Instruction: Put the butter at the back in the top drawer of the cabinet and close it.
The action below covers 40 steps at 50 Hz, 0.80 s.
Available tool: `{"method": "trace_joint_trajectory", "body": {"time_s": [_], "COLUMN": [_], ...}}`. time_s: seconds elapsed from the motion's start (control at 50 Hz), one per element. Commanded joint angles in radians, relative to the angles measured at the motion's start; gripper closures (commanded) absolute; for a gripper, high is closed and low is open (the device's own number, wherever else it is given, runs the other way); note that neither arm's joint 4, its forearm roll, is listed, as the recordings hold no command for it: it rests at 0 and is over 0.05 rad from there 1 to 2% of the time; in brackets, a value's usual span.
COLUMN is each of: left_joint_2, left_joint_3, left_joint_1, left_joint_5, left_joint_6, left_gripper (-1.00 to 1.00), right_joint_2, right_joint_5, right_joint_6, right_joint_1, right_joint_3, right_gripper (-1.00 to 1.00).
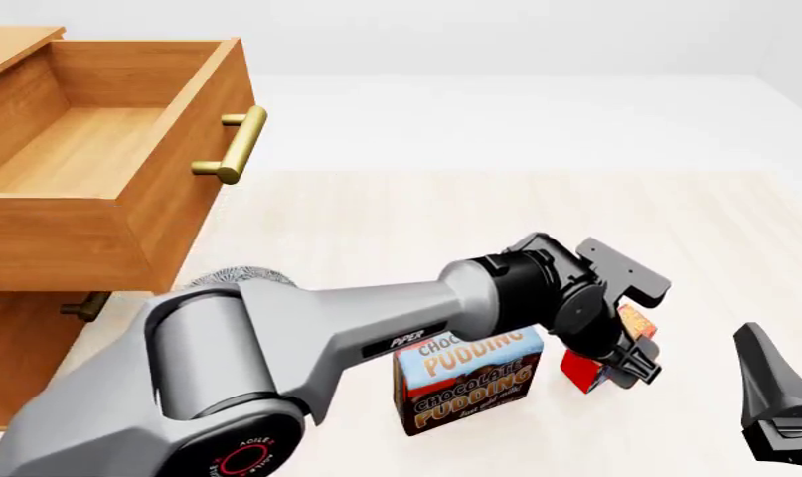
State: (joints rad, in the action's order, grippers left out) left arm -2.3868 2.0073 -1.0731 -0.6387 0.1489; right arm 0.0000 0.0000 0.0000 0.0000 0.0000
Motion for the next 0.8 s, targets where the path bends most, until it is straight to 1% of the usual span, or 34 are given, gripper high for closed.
{"method": "trace_joint_trajectory", "body": {"time_s": [0.02, 0.18, 0.34, 0.8], "left_joint_2": [-0.012, -0.011, -0.028, -0.044], "left_joint_3": [0.002, -0.001, 0.016, 0.031], "left_joint_1": [-0.002, -0.006, -0.007, -0.008], "left_joint_5": [0.001, 0.003, -0.003, -0.004], "left_joint_6": [0.004, 0.009, 0.01, 0.013], "left_gripper": [-1.0, -1.0, -1.0, -1.0], "right_joint_2": [0.0, 0.0, 0.0, 0.0], "right_joint_5": [0.0, 0.0, 0.0, 0.0], "right_joint_6": [0.0, 0.0, 0.0, 0.0], "right_joint_1": [0.0, 0.0, 0.0, 0.0], "right_joint_3": [0.0, 0.0, 0.0, 0.0], "right_gripper": [-1.0, -1.0, -1.0, -1.0]}}
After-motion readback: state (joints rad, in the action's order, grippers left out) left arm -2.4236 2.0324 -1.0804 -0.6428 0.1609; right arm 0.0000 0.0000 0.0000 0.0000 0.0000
